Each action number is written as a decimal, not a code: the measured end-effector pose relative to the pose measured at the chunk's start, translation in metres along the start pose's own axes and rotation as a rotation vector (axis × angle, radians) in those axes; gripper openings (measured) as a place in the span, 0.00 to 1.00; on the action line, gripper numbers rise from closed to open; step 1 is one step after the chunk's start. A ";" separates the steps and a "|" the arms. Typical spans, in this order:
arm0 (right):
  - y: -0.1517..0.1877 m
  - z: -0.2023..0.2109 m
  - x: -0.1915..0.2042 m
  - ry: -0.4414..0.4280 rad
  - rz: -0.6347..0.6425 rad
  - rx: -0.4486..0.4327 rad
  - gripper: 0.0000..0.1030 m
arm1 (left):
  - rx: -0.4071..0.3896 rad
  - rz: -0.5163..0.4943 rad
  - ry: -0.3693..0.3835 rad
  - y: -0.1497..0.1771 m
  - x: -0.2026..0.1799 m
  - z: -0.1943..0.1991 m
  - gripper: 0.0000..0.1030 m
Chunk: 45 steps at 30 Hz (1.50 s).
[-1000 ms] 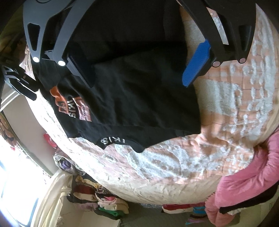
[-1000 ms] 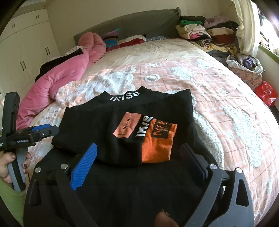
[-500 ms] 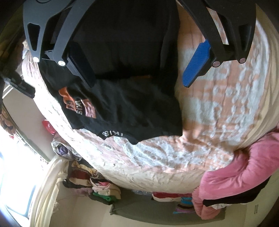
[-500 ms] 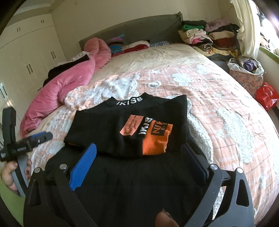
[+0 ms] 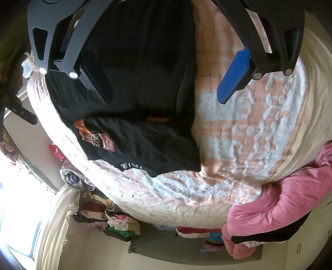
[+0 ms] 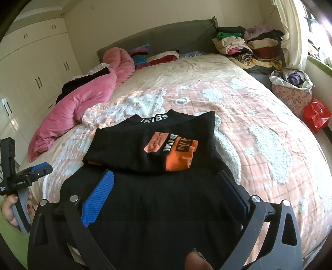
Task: Fold small clothes
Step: 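Move both open grippers to the hem of the black sweatshirt, then close both grippers on the sweatshirt hem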
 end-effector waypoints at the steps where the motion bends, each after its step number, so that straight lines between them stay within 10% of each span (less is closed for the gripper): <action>1: 0.001 0.002 0.000 0.000 0.002 0.000 0.96 | 0.005 -0.004 -0.006 0.003 0.002 0.003 0.91; 31: 0.076 0.054 -0.031 0.075 -0.004 0.119 0.96 | 0.170 0.031 -0.003 0.096 0.025 0.041 0.91; 38: 0.100 0.054 -0.038 0.089 -0.018 0.173 0.96 | 0.208 0.047 0.045 0.113 0.023 0.044 0.57; 45: 0.111 0.055 -0.042 0.085 -0.015 0.212 0.96 | 0.254 0.075 0.077 0.127 0.019 0.042 0.49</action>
Point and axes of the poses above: each gripper's, at about its wrist camera, not at the fingertips, and z roughly against the way its jaws point, x to its left, y to its underside, the point moved 3 cm from there along -z, roughly the way its jaws point, and after that the axes turned 11 degrees about -x, right-handed, at the moved point
